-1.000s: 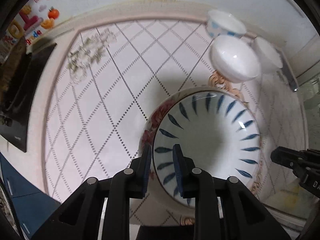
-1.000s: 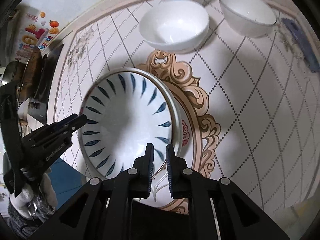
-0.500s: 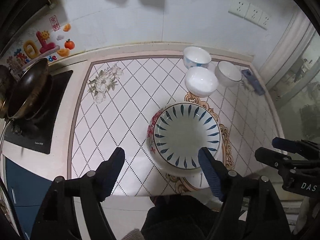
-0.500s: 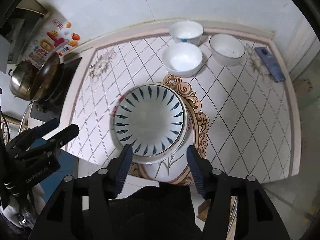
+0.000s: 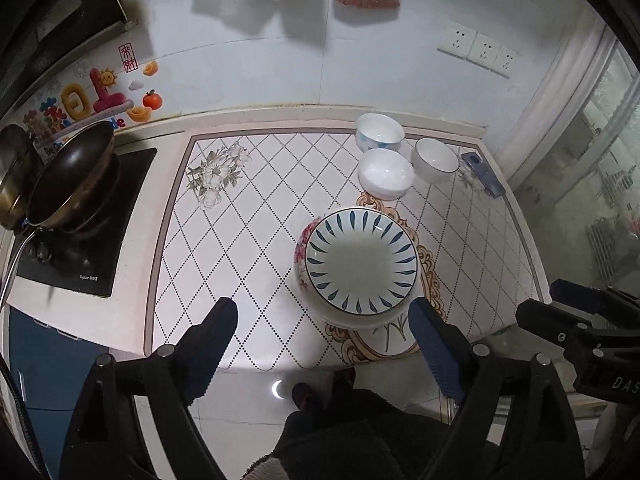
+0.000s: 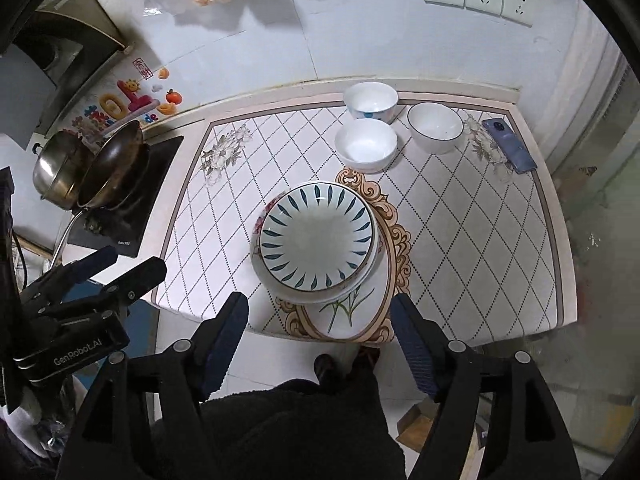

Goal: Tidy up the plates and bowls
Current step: 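Move both grippers toward the plain white bowl beside the stack, then close both grippers on the plain white bowl rim and lift it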

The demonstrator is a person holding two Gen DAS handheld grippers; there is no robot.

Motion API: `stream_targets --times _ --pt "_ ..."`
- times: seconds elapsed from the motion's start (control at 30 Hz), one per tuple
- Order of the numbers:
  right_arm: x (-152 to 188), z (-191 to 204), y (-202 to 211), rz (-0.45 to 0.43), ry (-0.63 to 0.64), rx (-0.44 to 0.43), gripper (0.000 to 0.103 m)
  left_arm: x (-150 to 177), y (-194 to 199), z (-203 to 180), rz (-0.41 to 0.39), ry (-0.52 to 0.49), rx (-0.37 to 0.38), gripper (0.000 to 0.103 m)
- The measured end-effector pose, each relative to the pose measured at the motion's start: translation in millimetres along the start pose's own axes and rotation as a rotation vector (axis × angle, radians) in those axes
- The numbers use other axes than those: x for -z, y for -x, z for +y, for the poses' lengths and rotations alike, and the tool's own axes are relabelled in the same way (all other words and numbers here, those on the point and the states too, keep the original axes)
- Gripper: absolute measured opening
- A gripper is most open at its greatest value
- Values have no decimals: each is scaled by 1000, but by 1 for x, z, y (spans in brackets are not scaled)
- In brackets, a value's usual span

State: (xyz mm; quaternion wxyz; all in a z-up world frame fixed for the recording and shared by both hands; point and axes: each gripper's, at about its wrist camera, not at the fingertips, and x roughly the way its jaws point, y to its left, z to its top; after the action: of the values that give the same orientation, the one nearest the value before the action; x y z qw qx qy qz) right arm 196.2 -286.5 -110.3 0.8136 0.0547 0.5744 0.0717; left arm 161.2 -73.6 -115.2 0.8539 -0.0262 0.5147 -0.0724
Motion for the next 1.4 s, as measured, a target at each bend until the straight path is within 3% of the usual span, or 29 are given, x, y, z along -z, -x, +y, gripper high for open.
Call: stream_targets --times 0.3,0.5,0.7,0.83,1.2,1.27,1.33,1.4 --pt "-13 -26 -8 -4 -75 -55 76 -26 -17 -8 -29 13 -15 88" --pt "-69 -77 -50 -18 -143 -73 77 -85 -76 -15 -39 44 -83 88" --pt "-138 -121 -112 6 -191 -104 77 -146 -167 -20 76 108 -72 87" --pt "-176 -144 -157 43 -198 -128 77 -173 -222 -26 167 150 -15 87" --pt "-225 -177 -278 177 -208 -161 77 -196 -330 -45 327 173 17 87" --pt "-228 -179 -297 204 -216 -174 76 -194 -341 -47 343 172 29 83" --pt "-229 -180 -311 225 -220 -191 74 -191 -351 -50 360 163 36 66" --pt "-230 -179 -325 246 -218 -203 70 -189 -361 -51 385 163 48 56"
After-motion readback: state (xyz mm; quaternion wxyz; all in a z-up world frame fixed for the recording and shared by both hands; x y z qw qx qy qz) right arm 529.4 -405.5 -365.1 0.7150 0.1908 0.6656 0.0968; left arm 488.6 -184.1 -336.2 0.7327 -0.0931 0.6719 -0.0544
